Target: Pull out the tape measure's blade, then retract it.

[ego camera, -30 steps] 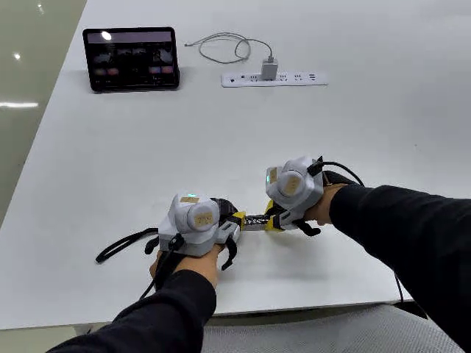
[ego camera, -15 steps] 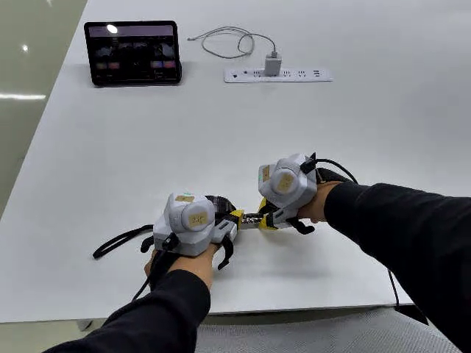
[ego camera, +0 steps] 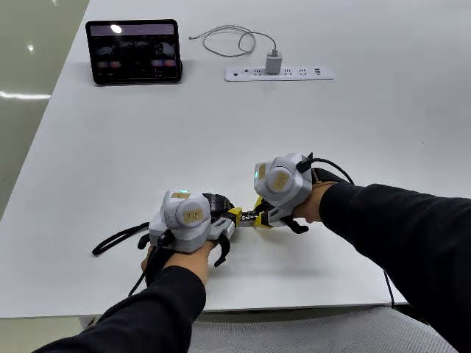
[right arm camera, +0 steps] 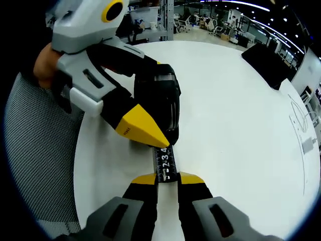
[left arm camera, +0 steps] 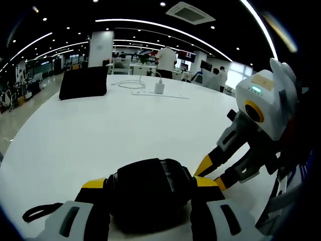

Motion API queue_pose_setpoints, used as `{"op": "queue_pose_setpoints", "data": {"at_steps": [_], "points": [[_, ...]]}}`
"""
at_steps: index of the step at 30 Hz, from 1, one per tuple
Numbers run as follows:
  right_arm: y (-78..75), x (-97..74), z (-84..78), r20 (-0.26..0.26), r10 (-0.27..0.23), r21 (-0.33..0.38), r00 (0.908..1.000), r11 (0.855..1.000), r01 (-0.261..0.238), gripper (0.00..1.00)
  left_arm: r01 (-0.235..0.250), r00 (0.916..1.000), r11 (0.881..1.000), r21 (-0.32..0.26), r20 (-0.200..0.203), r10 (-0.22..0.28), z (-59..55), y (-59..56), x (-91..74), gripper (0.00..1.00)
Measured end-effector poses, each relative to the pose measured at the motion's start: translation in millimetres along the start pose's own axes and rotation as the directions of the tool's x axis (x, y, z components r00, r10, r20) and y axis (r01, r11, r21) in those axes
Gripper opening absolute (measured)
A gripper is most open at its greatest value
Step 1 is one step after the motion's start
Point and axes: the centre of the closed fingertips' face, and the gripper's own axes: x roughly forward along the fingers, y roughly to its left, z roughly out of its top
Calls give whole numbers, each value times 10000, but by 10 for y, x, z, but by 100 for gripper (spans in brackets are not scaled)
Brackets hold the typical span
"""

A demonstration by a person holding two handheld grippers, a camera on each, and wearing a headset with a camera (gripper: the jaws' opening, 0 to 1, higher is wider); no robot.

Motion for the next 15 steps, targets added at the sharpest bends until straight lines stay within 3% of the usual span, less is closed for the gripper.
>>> {"op": "queue_pose_setpoints", "data": {"at_steps": [15], "points": [[7, 33, 75, 96, 47, -134, 9999, 9999, -46, 10, 84, 9999, 10000, 25, 90, -84, 2, -7, -2, 61]]}}
